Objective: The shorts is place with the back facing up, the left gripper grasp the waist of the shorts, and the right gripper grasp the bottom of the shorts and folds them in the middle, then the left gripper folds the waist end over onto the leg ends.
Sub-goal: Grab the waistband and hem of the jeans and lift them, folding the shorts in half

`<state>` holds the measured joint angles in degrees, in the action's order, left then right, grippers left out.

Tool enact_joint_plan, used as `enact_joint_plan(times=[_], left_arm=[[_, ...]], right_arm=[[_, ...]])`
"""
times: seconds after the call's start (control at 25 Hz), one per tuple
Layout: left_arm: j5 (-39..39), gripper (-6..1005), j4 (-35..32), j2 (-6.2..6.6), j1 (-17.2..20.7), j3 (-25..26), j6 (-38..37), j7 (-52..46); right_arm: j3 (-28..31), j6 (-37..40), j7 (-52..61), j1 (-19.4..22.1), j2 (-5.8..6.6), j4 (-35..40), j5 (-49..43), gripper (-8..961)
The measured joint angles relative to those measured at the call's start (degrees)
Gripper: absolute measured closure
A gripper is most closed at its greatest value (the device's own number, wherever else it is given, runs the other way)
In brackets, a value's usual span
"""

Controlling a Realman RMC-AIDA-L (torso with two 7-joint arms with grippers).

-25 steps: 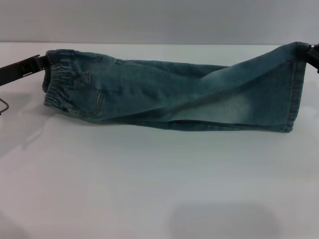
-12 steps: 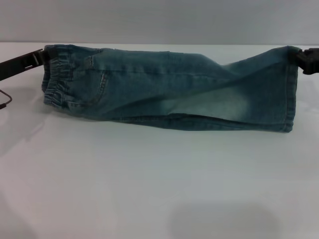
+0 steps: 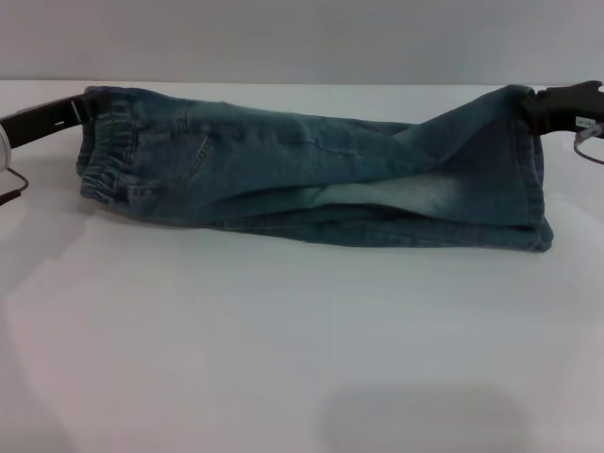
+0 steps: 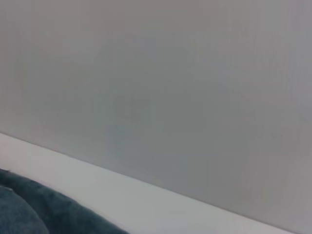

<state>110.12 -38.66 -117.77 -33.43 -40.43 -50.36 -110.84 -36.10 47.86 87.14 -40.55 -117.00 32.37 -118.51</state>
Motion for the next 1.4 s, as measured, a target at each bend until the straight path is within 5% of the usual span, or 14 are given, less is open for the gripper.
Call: enact_joint_plan(times=[0.28, 1.4], left_arm=[[0.0, 948, 0.1, 0.01, -0.4, -2.4, 2.8, 0.1], [0.2, 947, 0.2, 0.01, -0.4, -3.9, 7.1, 0.7]], right_arm=[[-0.5, -5.4, 0.0, -1.0, -0.42, -1.2, 1.6, 954], [-0.4, -7.1, -0.7, 1.2, -0.41, -2.5, 2.4, 953]])
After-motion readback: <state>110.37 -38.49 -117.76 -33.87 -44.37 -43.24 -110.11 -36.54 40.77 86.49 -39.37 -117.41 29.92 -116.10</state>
